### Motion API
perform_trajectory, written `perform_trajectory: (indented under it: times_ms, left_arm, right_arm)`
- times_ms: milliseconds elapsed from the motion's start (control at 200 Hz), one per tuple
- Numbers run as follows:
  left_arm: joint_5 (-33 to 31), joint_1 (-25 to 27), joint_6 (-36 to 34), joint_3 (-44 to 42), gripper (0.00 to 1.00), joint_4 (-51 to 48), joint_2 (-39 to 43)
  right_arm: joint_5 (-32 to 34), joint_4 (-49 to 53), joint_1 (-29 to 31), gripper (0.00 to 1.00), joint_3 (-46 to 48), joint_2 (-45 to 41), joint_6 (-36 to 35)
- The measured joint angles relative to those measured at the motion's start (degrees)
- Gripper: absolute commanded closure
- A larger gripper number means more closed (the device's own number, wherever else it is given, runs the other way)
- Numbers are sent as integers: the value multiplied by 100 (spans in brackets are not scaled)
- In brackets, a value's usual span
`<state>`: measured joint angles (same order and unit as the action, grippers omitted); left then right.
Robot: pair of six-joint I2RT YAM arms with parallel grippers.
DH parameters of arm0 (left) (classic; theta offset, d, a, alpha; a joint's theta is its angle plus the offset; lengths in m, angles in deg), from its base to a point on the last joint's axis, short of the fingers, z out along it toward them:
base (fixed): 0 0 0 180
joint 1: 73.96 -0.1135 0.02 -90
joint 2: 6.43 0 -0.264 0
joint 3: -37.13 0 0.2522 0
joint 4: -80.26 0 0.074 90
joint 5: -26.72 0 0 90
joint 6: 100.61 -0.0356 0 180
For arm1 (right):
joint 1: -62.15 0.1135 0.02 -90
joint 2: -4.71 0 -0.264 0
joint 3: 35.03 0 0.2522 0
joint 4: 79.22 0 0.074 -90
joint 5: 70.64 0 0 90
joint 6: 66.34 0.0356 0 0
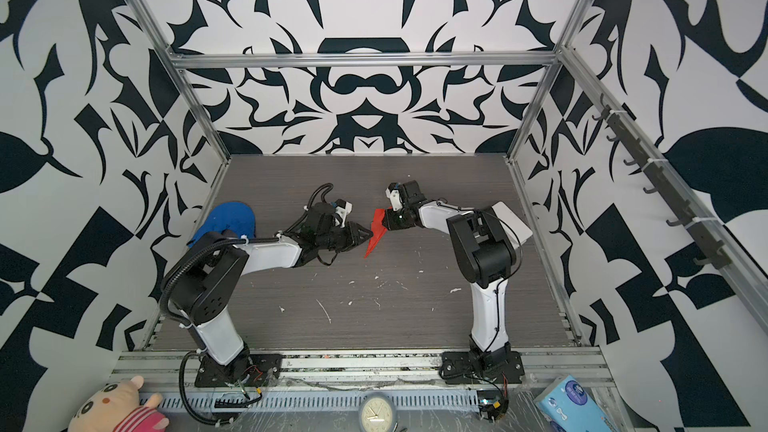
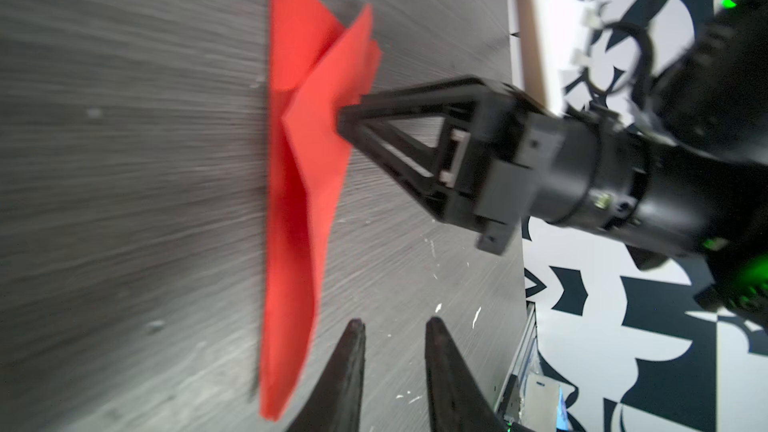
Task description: Fold a paper plane with a square sheet of paper (pick it up from the middle)
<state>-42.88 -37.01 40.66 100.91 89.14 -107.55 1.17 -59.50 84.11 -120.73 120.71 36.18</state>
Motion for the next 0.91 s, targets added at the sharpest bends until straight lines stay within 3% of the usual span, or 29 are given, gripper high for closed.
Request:
perform_trajectory:
  times_ms: [155, 905]
  left_arm:
    - [-350, 181, -278, 31, 67, -400, 39]
    - [-422, 210, -1331, 175, 69, -597, -483]
  right_arm:
    - [7, 2, 0, 68, -11, 9, 28]
    - [68, 28, -2, 69, -151, 105, 87]
